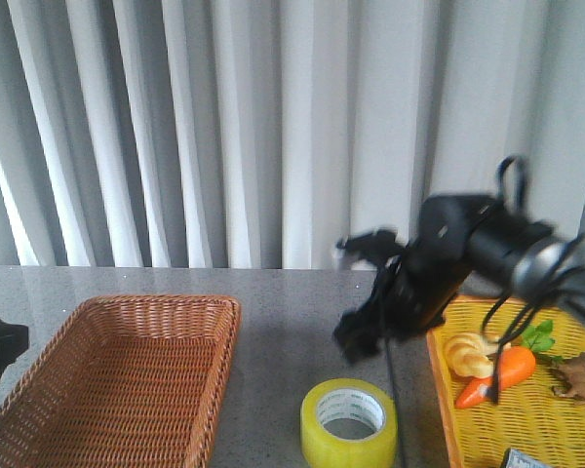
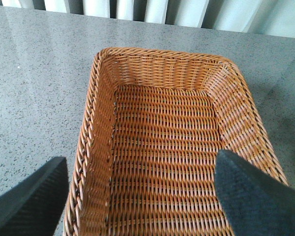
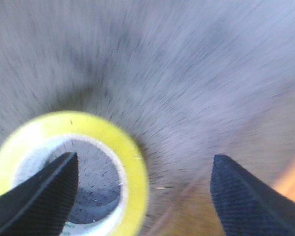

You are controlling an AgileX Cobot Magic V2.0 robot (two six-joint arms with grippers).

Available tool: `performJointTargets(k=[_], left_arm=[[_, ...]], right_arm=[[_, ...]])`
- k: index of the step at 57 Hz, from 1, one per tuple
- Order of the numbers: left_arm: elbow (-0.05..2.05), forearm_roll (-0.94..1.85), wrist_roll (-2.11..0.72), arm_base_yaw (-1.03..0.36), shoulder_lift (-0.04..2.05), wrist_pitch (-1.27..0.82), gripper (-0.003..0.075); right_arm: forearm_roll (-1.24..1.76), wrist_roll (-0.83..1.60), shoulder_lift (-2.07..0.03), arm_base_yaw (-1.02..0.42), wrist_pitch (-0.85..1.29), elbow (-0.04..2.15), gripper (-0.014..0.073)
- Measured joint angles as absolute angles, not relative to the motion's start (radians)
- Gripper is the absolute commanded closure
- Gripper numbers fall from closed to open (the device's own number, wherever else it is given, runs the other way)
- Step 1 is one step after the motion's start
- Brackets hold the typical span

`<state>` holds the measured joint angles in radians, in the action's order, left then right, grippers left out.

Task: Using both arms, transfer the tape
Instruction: 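Set the tape roll on the table between baskets, release right gripper, then reach the left gripper over to the tape roll and grip it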

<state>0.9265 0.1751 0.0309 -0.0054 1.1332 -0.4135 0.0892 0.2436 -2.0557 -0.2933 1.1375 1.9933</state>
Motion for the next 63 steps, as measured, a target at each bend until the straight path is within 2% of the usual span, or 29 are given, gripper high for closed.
performJointTargets(k=[7,12,19,22,37,63], left_arm=[[0.928,0.175,0.031,-0.007,1.133,-0.417,0.0129],[0.951,0.175,0.025,-0.027,1.133,-0.431,0.0129],[1.032,0.175,-0.046,-0.102,1.14,-0.474,0.0129],[1.079,0.175,-0.077,-0.137,1.148,-0.507,0.0129],[1.366,0.199,-0.095,-0.269,1.281,-0.655,0.0129],[1.761,0.237,-0.095,-0.46,1.775,-0.763,0.0129]], right_arm=[[0.083,0.23,-1.945,-0.252,1.135,2.025,0.018],[0.083,0.213,-1.859,-0.196,1.139,2.033,0.0312],[0.081,0.197,-1.778,-0.107,1.175,2.034,0.0549],[0.078,0.194,-1.744,-0.061,1.189,2.026,0.0609],[0.088,0.187,-1.622,0.1,1.205,1.862,0.0602],[0.101,0.171,-1.619,0.109,1.253,1.817,0.0602]])
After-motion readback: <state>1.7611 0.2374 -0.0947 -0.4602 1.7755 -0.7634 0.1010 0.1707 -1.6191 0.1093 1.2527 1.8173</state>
